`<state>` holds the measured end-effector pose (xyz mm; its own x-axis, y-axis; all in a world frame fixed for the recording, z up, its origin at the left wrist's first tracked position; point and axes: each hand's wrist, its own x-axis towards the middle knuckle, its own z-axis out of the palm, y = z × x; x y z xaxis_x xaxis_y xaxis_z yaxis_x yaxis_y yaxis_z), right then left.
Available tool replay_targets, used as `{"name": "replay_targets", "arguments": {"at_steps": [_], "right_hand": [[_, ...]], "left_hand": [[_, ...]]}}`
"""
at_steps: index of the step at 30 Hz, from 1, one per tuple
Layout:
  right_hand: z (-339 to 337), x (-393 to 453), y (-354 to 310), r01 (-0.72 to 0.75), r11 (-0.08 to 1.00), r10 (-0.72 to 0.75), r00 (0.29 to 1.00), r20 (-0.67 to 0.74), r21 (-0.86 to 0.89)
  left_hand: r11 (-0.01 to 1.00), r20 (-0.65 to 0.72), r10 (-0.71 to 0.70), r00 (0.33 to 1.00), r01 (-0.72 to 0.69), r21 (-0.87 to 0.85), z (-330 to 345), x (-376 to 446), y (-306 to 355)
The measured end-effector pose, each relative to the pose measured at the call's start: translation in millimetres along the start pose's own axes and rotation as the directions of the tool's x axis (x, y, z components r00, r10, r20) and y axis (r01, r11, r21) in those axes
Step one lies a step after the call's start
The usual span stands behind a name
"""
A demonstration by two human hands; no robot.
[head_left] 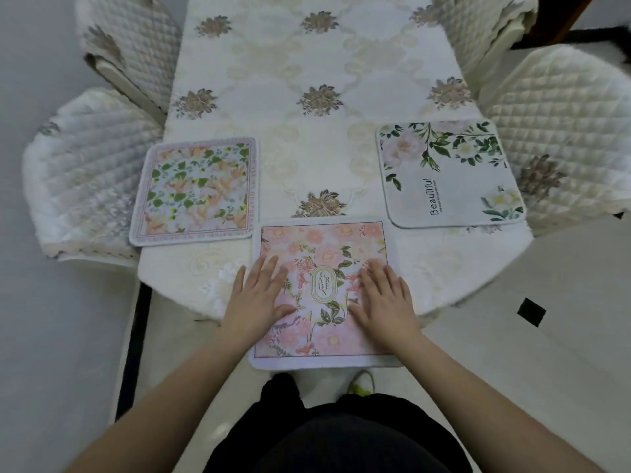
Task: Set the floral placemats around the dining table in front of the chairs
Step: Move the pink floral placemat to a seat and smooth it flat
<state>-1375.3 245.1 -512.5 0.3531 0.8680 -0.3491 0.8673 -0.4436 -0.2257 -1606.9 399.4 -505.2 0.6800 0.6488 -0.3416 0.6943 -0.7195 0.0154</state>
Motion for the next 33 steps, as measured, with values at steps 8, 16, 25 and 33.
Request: {"name": "replay_targets", "arguments": {"at_steps": [8, 16, 25, 33], "right_hand": [[2.6, -8.6, 13.6, -0.068, 0.993, 0.070, 0.997, -0.017, 0.095], [-4.6, -13.9, 12.1, -0.119, 0.972, 0.133, 0.990, -0.053, 0.205], [-31.9, -26.6, 14.9, -0.032, 0.739, 0.210, 0.960, -0.186, 0.673], [-54.0, -28.2, 23.3, -0.153, 0.558, 0.206, 0.978, 0.042, 0.816]], "left_hand": [[0.934, 0.063, -0.301, 0.951, 0.308, -0.181, 10.4, -14.2, 15.2], [0.895, 0.088, -0.333, 0.939, 0.343, -0.286, 8.8, -19.6, 24.6], [0.661, -0.117, -0.428, 0.896, 0.223, -0.716, -8.8, -36.3, 27.8], [0.017, 0.248, -0.539, 0.805, 0.304, -0.952, -25.7, -42.0, 9.4]]}}
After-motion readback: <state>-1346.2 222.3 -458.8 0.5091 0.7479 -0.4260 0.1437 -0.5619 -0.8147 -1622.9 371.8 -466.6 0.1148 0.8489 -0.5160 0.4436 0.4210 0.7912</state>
